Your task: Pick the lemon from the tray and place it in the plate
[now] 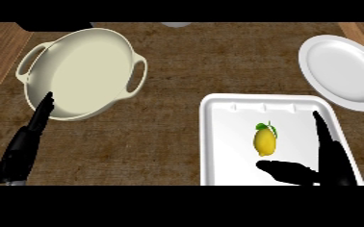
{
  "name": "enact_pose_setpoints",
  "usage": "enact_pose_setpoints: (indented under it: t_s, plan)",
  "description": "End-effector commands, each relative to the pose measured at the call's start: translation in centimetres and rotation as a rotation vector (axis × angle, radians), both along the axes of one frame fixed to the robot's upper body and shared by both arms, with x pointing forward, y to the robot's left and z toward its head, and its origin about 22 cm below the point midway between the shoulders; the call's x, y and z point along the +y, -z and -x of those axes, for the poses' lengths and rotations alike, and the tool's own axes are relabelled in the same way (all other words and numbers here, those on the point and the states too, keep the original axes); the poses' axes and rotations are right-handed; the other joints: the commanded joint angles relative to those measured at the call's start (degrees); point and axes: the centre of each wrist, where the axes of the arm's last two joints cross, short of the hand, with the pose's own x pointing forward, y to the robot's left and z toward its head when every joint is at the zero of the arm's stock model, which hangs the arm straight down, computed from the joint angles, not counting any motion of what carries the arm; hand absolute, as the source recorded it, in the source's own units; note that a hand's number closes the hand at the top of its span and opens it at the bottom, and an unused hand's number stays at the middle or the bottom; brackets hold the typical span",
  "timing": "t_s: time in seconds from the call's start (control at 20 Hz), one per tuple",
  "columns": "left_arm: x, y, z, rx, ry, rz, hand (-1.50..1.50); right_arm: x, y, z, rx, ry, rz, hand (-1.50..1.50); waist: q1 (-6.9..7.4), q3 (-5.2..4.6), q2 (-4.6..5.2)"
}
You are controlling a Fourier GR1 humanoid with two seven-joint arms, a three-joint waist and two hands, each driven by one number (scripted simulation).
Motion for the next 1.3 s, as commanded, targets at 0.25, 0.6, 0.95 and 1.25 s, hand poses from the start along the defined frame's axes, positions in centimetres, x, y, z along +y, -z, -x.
enact_pose_setpoints:
  t_s: [0.25, 0.6, 0.95, 1.25]
  plan:
    - [0.4, 0.6, 0.9, 0.012, -0.016, -0.003, 0.00, -0.5, 3.1, -1.6, 0.100, -0.080, -0.049, -1.50, -0.31, 0.03, -0.07]
    - [1.7, 1.3, 1.9, 0.008, -0.006, -0.013, 0.00, -0.3, 2.8, -3.5, 0.168, -0.077, -0.062, -1.50, -0.21, 0.01, -0.09]
    - [-0.6, 0.6, 0.8, -0.016, -0.004, -0.013, 0.00, -1.1, 6.9, -3.3, 0.134, -0.085, -0.073, -1.50, -0.28, 0.03, -0.08]
    - [-0.9, 0.2, 0.5, 0.010, 0.010, -0.008, 0.00, 0.6, 7.6, -4.3, 0.077, -0.103, -0.077, 1.50, -0.31, 0.03, -0.09]
